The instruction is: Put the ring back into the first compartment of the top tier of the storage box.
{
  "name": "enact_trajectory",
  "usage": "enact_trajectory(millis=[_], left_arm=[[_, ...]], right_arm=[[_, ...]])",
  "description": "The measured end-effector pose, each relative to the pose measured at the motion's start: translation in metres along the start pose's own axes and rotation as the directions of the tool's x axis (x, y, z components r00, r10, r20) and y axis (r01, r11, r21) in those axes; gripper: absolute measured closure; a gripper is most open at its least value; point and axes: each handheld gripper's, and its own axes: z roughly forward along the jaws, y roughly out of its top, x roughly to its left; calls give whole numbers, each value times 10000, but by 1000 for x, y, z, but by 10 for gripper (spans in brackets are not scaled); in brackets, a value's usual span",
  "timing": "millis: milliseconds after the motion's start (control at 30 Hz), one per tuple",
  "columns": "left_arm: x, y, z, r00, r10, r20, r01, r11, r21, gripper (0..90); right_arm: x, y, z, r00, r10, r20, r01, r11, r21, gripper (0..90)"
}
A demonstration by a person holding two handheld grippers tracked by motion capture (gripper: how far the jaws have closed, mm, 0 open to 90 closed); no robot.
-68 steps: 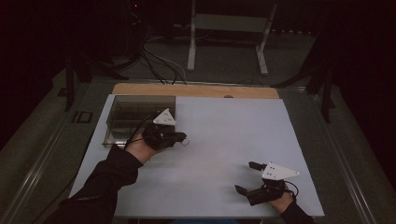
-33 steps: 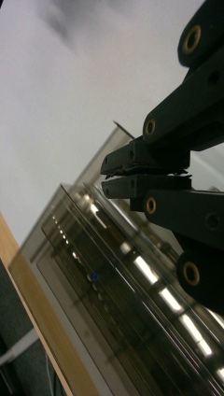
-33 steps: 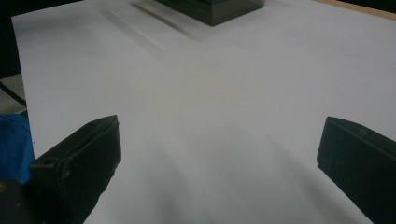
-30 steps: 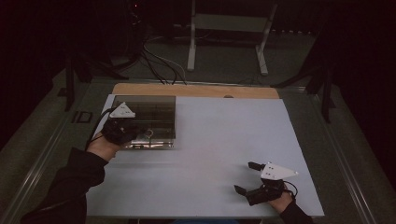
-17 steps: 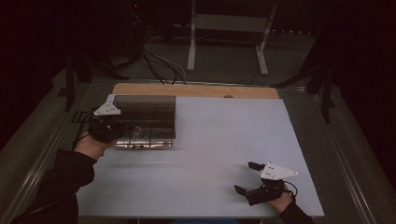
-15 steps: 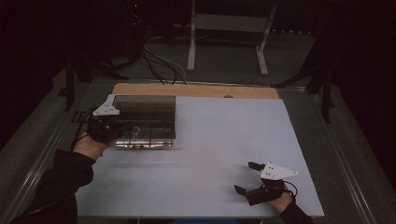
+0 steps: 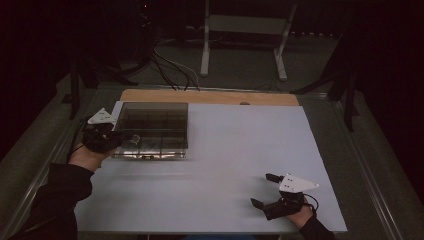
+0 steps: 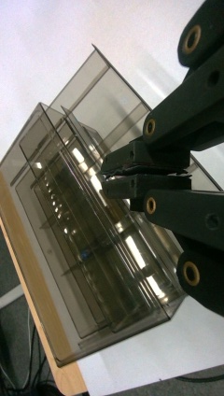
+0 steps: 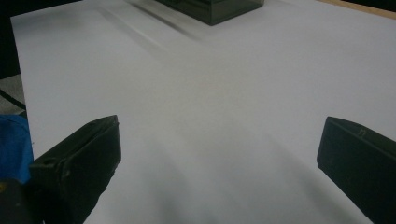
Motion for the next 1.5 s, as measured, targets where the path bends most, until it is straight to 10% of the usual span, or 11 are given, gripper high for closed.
enact_trajectory(millis=[1500], left_arm=[[19,-30,20,9966,-778,-260,781,9969,136,833]], right_arm=[[0,-1,1,10000,-15,-32,15,10000,77,0]])
